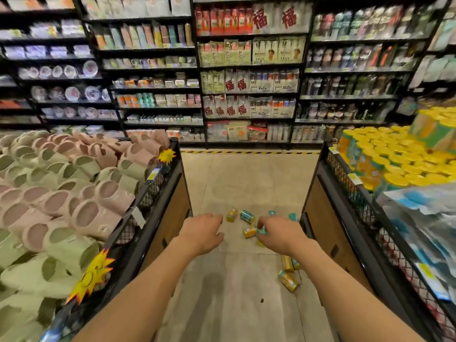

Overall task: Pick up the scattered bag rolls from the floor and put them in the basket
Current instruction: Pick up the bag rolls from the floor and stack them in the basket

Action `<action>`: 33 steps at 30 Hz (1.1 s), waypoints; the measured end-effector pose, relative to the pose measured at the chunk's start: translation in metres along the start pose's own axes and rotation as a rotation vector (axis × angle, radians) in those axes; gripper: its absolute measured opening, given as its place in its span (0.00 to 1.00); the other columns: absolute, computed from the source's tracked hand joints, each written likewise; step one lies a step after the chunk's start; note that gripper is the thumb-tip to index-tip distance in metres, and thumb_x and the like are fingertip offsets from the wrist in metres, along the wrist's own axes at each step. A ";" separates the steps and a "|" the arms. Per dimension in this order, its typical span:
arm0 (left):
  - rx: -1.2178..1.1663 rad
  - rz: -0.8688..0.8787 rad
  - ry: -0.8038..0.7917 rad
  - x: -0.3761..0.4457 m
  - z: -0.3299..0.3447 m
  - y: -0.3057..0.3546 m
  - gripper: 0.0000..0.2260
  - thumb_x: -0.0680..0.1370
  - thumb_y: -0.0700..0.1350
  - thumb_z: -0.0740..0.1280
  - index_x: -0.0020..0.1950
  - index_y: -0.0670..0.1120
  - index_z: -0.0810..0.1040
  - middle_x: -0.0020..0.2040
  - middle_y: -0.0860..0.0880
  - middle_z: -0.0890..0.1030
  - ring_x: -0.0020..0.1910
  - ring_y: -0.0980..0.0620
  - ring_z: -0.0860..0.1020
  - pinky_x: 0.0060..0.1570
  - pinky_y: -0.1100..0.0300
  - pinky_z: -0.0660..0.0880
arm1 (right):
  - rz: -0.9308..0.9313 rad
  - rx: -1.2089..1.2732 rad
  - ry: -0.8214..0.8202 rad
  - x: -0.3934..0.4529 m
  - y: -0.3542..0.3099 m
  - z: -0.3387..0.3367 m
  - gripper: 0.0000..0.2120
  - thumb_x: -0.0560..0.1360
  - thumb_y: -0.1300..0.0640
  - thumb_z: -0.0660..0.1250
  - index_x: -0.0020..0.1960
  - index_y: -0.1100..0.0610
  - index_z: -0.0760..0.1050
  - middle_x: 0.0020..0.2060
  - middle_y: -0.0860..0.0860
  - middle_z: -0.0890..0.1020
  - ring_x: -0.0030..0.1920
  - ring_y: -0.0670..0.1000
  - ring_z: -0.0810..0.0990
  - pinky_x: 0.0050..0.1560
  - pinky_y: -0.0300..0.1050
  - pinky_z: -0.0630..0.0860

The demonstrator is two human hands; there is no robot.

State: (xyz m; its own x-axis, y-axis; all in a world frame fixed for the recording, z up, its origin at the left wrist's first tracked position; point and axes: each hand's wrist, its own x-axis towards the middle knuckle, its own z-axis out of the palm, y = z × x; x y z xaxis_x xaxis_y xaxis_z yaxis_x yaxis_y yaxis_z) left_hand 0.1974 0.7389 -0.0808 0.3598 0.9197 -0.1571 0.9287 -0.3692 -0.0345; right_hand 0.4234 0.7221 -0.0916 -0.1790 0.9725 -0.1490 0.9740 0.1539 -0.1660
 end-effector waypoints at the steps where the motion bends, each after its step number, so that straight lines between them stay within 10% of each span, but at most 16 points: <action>1: -0.004 -0.002 -0.003 0.020 -0.002 -0.009 0.18 0.81 0.57 0.58 0.67 0.49 0.71 0.62 0.47 0.78 0.60 0.45 0.77 0.52 0.50 0.76 | 0.004 -0.001 -0.006 0.019 0.003 -0.004 0.16 0.80 0.44 0.61 0.64 0.50 0.73 0.61 0.52 0.79 0.61 0.56 0.77 0.49 0.49 0.71; 33: -0.014 -0.049 -0.147 0.537 -0.006 -0.107 0.20 0.80 0.59 0.58 0.67 0.48 0.70 0.60 0.47 0.78 0.56 0.45 0.78 0.52 0.49 0.77 | 0.082 0.099 -0.181 0.509 0.207 -0.046 0.21 0.77 0.42 0.64 0.67 0.48 0.72 0.60 0.50 0.78 0.60 0.54 0.77 0.48 0.48 0.71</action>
State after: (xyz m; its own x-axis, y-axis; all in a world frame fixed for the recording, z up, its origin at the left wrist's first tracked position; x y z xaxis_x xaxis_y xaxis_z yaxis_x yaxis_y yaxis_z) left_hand 0.2918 1.2734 -0.1554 0.2981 0.9068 -0.2981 0.9464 -0.3215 -0.0319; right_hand 0.5401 1.2574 -0.1571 -0.1302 0.9324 -0.3373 0.9697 0.0489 -0.2392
